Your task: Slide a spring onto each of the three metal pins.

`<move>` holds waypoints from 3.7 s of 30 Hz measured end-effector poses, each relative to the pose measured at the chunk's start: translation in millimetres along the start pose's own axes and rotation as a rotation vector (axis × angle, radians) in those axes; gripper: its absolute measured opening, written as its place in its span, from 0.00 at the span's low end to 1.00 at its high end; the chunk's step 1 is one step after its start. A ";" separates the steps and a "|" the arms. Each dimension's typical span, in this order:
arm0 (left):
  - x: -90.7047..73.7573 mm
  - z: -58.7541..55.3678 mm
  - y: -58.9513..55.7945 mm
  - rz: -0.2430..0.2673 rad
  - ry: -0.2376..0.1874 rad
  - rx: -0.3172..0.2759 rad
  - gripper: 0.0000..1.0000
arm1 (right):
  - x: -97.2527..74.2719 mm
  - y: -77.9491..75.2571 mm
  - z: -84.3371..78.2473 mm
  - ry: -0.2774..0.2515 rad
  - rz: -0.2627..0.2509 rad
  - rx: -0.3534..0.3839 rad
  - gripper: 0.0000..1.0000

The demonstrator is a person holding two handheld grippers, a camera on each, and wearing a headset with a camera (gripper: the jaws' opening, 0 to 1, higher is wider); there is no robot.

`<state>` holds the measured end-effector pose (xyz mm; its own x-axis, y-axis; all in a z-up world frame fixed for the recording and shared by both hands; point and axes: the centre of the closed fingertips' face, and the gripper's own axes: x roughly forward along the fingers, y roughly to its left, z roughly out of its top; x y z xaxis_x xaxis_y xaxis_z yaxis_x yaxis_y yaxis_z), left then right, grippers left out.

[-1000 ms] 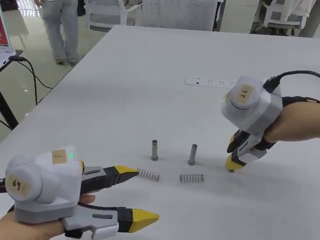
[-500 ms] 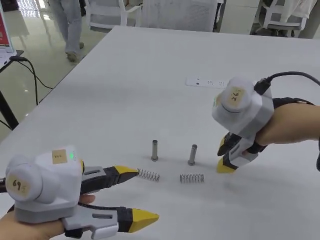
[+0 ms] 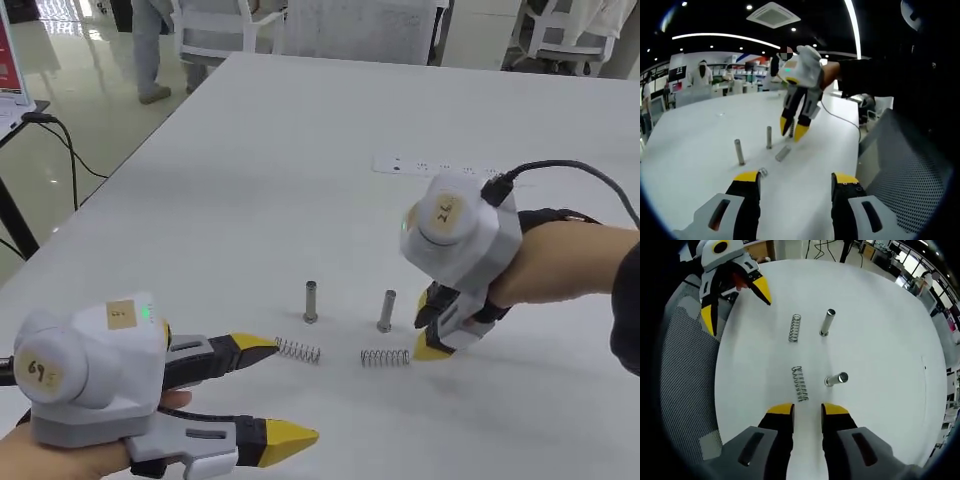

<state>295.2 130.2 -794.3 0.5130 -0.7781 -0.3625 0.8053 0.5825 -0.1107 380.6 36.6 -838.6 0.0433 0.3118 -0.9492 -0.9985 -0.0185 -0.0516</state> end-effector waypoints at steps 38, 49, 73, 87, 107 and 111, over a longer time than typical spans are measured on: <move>-0.3 -1.7 -0.3 -0.002 0.012 0.002 0.50 | 30.6 8.2 5.6 0.029 0.028 -0.063 0.08; 0.5 -2.2 0.0 -0.002 0.013 0.003 0.50 | 29.0 11.6 4.1 0.037 0.032 -0.072 0.08; 9.8 6.5 -1.3 -0.028 0.013 0.031 0.47 | -4.5 36.7 22.0 -0.023 0.052 -0.083 0.08; 17.6 15.9 -6.6 -0.063 0.009 0.064 0.42 | -19.8 51.8 32.6 -0.044 0.064 -0.110 0.08; 23.9 23.6 -20.9 -0.115 0.003 0.098 0.34 | -30.3 70.9 47.2 -0.067 0.079 -0.160 0.08; 24.7 24.4 -23.1 -0.123 0.001 0.106 0.31 | -31.0 72.9 48.7 -0.069 0.083 -0.169 0.08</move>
<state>296.4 91.8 -778.1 0.4079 -0.8418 -0.3534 0.8890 0.4544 -0.0562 304.9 71.8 -797.7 -0.0471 0.3673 -0.9289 -0.9785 -0.2040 -0.0311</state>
